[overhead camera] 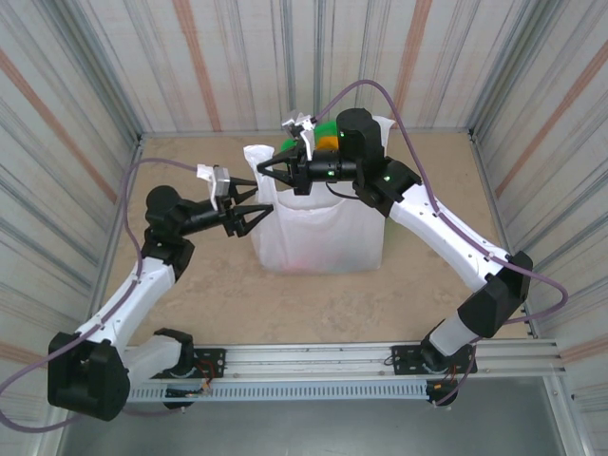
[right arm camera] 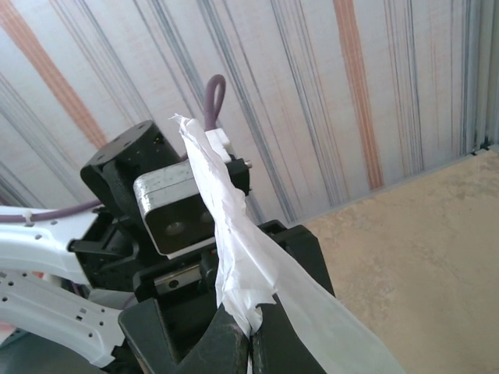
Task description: Place the fake fruits into the plastic bag and tie a complex knot
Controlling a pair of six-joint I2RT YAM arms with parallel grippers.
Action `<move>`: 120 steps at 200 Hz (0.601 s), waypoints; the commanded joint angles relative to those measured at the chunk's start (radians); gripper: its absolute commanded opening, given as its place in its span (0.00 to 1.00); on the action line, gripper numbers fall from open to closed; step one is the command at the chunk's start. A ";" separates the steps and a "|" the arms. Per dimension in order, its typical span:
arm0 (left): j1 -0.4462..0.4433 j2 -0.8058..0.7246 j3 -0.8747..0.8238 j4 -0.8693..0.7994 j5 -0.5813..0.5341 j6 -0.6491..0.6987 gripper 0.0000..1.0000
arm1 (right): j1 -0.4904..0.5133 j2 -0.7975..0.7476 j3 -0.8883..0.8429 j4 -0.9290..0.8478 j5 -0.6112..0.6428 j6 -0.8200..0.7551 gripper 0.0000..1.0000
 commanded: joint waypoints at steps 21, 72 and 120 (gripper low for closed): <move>-0.003 0.056 0.071 0.107 0.017 -0.009 0.67 | 0.000 -0.031 -0.005 0.016 -0.029 0.017 0.00; -0.001 0.060 0.093 0.088 0.021 0.030 0.72 | -0.003 -0.029 0.007 -0.019 -0.046 0.003 0.00; -0.002 0.076 0.180 0.047 0.055 0.034 0.73 | -0.004 -0.018 0.020 -0.023 -0.050 0.004 0.00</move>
